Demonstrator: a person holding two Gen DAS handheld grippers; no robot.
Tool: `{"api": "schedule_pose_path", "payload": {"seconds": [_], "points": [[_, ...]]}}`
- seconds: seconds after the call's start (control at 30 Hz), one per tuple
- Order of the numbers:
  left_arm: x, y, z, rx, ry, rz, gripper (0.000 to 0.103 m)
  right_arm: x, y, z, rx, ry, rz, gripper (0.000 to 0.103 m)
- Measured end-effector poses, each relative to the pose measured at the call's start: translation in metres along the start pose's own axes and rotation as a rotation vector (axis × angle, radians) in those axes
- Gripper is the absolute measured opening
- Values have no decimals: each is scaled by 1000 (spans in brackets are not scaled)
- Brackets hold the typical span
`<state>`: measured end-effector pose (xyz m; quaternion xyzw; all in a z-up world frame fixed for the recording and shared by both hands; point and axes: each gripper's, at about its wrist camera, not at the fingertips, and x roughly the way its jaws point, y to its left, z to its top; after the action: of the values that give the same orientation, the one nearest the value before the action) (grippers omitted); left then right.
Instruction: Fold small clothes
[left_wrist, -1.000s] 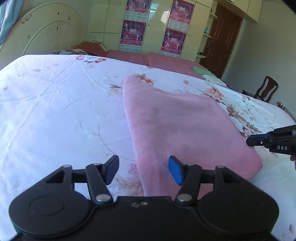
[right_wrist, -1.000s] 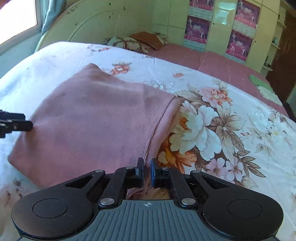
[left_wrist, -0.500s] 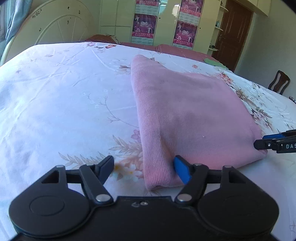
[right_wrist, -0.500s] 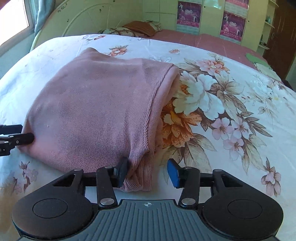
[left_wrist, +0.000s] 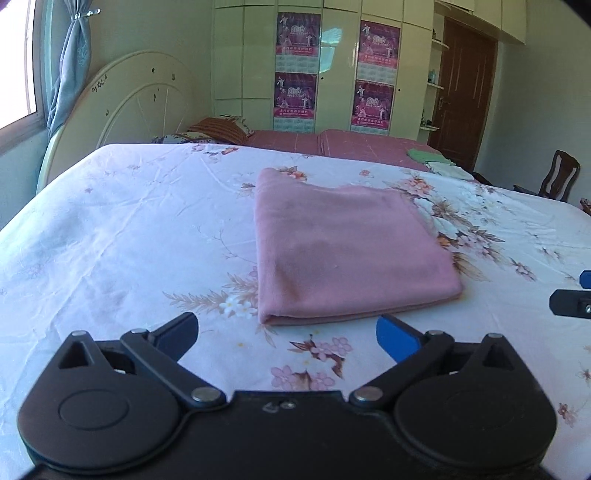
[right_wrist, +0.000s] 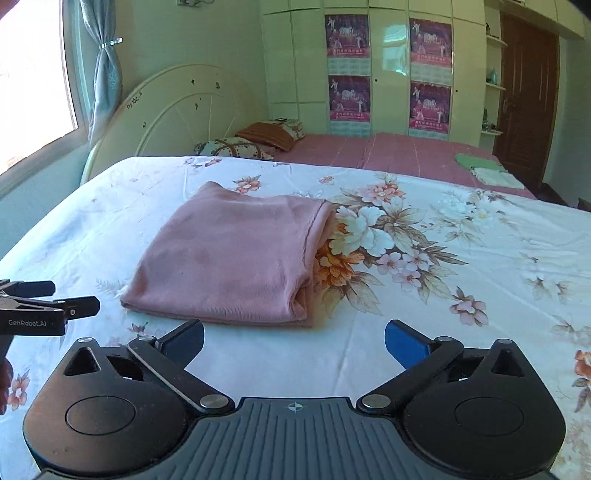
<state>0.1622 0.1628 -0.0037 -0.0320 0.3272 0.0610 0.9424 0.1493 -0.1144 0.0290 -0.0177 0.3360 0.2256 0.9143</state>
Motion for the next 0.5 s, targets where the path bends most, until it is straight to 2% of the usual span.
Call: {"api": "schedule_pose_path", "payload": {"seconds": [0.23, 0.5], "points": [[-81, -31, -9, 19, -68, -77, 103, -74, 11, -27, 24, -21, -58, 103], [-165, -47, -40, 33, -138, -95, 103, -159, 31, -58, 56, -93, -124, 103]]}}
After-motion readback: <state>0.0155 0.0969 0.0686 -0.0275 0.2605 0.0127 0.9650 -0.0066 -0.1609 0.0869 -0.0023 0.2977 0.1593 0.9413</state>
